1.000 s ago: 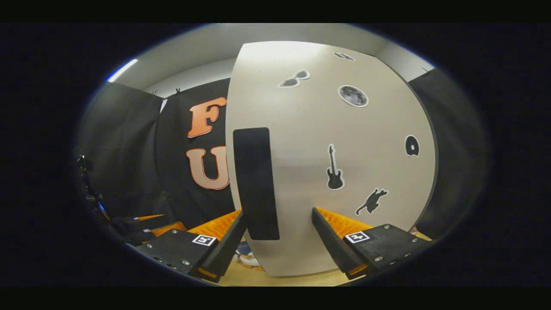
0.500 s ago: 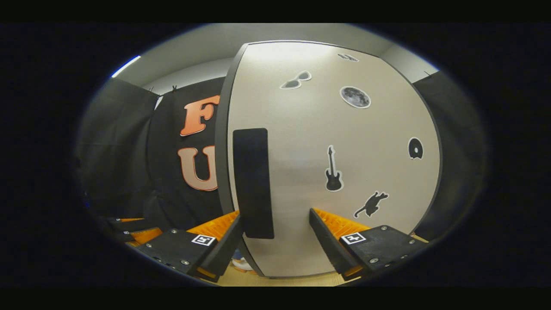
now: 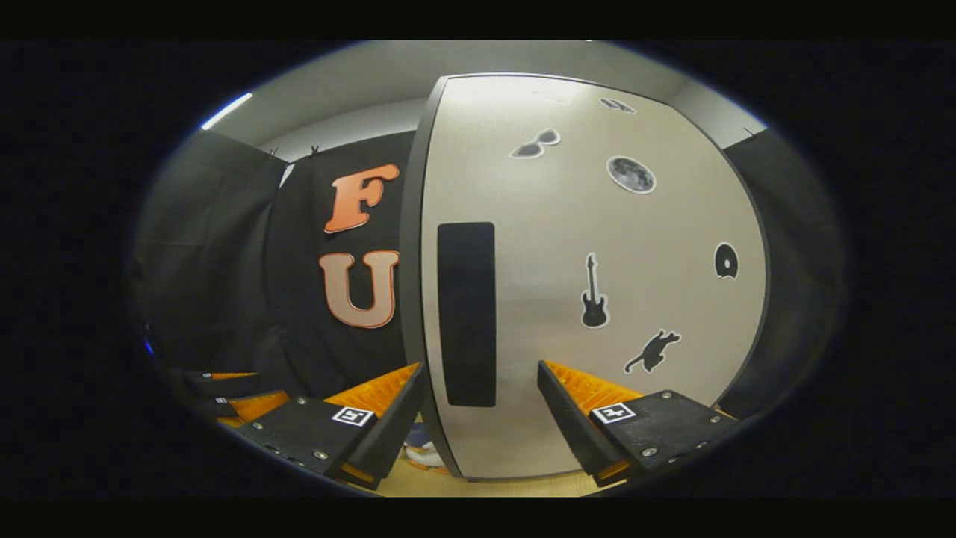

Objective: Open the cabinet door with the right hand, grasp the bottle in the cabinet with the left hand and place it on the coaster, then close the cabinet door with the right hand.

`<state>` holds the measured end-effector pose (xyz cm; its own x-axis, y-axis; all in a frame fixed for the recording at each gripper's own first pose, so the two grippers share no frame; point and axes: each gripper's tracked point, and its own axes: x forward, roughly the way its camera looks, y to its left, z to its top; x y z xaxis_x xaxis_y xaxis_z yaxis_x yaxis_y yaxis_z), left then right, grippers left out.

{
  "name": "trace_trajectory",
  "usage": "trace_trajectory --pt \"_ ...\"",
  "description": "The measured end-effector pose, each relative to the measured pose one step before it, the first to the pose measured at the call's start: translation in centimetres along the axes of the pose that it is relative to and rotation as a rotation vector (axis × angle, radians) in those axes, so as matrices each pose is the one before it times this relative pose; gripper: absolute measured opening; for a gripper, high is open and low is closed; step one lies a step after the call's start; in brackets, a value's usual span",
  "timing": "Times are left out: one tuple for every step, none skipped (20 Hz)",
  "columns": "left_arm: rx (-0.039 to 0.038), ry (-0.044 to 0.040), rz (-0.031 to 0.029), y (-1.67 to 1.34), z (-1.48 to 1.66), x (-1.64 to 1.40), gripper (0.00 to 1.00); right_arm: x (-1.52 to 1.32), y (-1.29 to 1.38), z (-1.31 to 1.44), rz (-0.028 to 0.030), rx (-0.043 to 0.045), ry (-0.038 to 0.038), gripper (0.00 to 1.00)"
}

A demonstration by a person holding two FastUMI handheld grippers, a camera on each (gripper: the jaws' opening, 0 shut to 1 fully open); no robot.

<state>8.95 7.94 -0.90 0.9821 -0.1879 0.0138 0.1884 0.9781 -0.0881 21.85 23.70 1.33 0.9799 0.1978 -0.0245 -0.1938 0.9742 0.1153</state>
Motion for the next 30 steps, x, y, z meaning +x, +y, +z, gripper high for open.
trace_trajectory --pt "0.00217 -0.00086 0.00659 -0.297 0.227 -0.370 0.95 -0.813 0.077 0.174 0.00619 -0.00618 -0.00349 0.91" --pt "0.00322 -0.00001 0.00548 -0.464 0.125 -0.508 0.94 -0.901 0.057 0.132 0.00878 -0.00143 -0.00042 0.91" --pt "0.00253 0.00032 0.00773 -0.410 0.095 -0.465 0.94 -1.033 0.032 0.031 0.00737 -0.00147 0.00288 0.91" --pt "0.00054 -0.00300 0.00558 -0.542 0.102 -0.405 0.95 -1.089 -0.111 -0.100 0.00303 -0.00327 0.00615 0.91" --pt "-0.00112 -0.00376 0.01027 -0.531 0.207 -0.493 0.95 -1.075 -0.323 -0.028 0.00120 -0.00439 0.00685 0.92" --pt "-0.00120 -0.00276 0.01170 -0.394 0.204 -0.351 0.95 -1.094 -0.426 -0.017 -0.00108 -0.00621 0.00528 0.92" --pt "-0.00250 -0.00548 0.01061 -0.492 0.243 -0.529 0.95 -1.200 -0.427 -0.026 -0.00357 -0.00866 0.00301 0.92" --pt "-0.00242 -0.00523 0.00631 -0.587 0.283 -0.300 0.95 -1.147 -0.555 -0.022 -0.00451 -0.01057 0.00072 0.92" --pt "-0.00267 -0.00250 0.00802 -0.549 0.306 -0.469 0.95 -1.167 -0.630 0.055 -0.00449 -0.01234 0.00072 0.92" --pt "-0.00293 -0.00339 0.00680 -0.627 0.260 -0.408 0.95 -1.123 -0.604 -0.026 -0.00429 -0.01094 0.00074 0.92" --pt "-0.00085 -0.00179 0.00901 -0.547 0.234 -0.443 0.95 -1.106 -0.578 0.048 -0.00447 -0.01236 0.00103 0.92" --pt "0.00272 -0.00293 0.01010 -0.404 0.191 -0.553 0.95 -1.062 -0.656 -0.006 -0.00327 -0.01145 -0.00128 0.92" --pt "0.00544 -0.00565 0.01087 -0.526 0.220 -0.566 0.95 -1.078 -0.688 0.104 -0.00222 -0.01106 -0.00551 0.92" --pt "0.00820 -0.00374 0.00928 -0.587 0.171 -0.472 0.94 -1.154 -0.731 0.007 -0.00054 -0.01712 -0.00923 0.92" --pt "0.00583 -0.00392 0.00971 -0.595 0.220 -0.670 0.94 -0.927 -0.661 -0.252 0.00043 -0.01577 0.00012 0.93" --pt "0.00173 -0.00163 0.00531 -0.640 0.146 -0.568 0.95 -0.855 -0.624 -0.408 0.00042 -0.01249 0.00536 0.96" --pt "-0.00063 -0.00124 0.00551 -0.719 0.165 -0.655 0.94 -0.843 -0.523 -0.209 0.00418 -0.01082 0.00177 0.93" --pt "-0.00087 -0.00161 0.00773 -0.663 0.123 -0.818 0.95 -0.887 -0.430 -0.211 0.00530 -0.00678 -0.00006 0.93" --pt "0.00116 -0.00280 0.00627 -0.644 0.165 -0.723 0.95 -0.815 -0.363 -0.200 0.00943 -0.00479 -0.00265 0.96" --pt "0.00599 -0.00327 0.00897 -0.329 0.112 -0.791 0.95 -0.788 -0.247 -0.183 0.01173 -0.00435 -0.00298 0.94" --pt "0.00933 -0.00340 0.00921 -0.548 0.270 -0.709 0.95 -0.666 -0.328 -0.091 0.00832 -0.00093 -0.00205 0.94" --pt "0.00951 -0.00333 0.00734 -0.381 0.240 -0.541 0.94 -0.575 -0.300 -0.218 0.00530 0.00382 0.00014 0.95" --pt "0.00775 -0.00473 0.00484 -0.409 0.241 -0.624 0.94 -0.533 -0.181 -0.124 0.00624 0.01049 -0.00012 0.95" --pt "0.00619 -0.00656 -0.00003 -0.434 0.219 -0.477 0.94 -0.464 -0.135 -0.028 0.00463 0.01401 -0.00575 0.95" --pt "0.00428 -0.00317 -0.00012 -0.403 0.157 -0.334 0.95 -0.359 -0.249 0.004 -0.00398 0.01628 -0.00513 0.95" --pt "0.00518 -0.00205 -0.00475 -0.365 0.109 -0.423 0.95 -0.369 -0.213 0.005 -0.00433 0.01545 -0.00477 0.95" --pt "0.00532 -0.00300 -0.00774 -0.423 0.148 -0.312 0.95 -0.268 -0.105 0.009 -0.00288 0.01090 -0.00333 0.95" --pt "0.00557 -0.00231 -0.00658 -0.136 0.026 -0.234 0.95 -0.237 -0.152 0.074 -0.00317 0.00474 -0.00479 0.95" --pt "0.00117 -0.00206 -0.00623 -0.068 0.087 -0.175 0.95 -0.203 -0.273 0.185 -0.00966 0.00182 -0.00524 0.95" --pt "-0.00446 -0.00014 -0.00424 -0.004 0.000 -0.103 0.95 -0.150 -0.276 0.095 -0.01490 0.00089 -0.00385 0.95"
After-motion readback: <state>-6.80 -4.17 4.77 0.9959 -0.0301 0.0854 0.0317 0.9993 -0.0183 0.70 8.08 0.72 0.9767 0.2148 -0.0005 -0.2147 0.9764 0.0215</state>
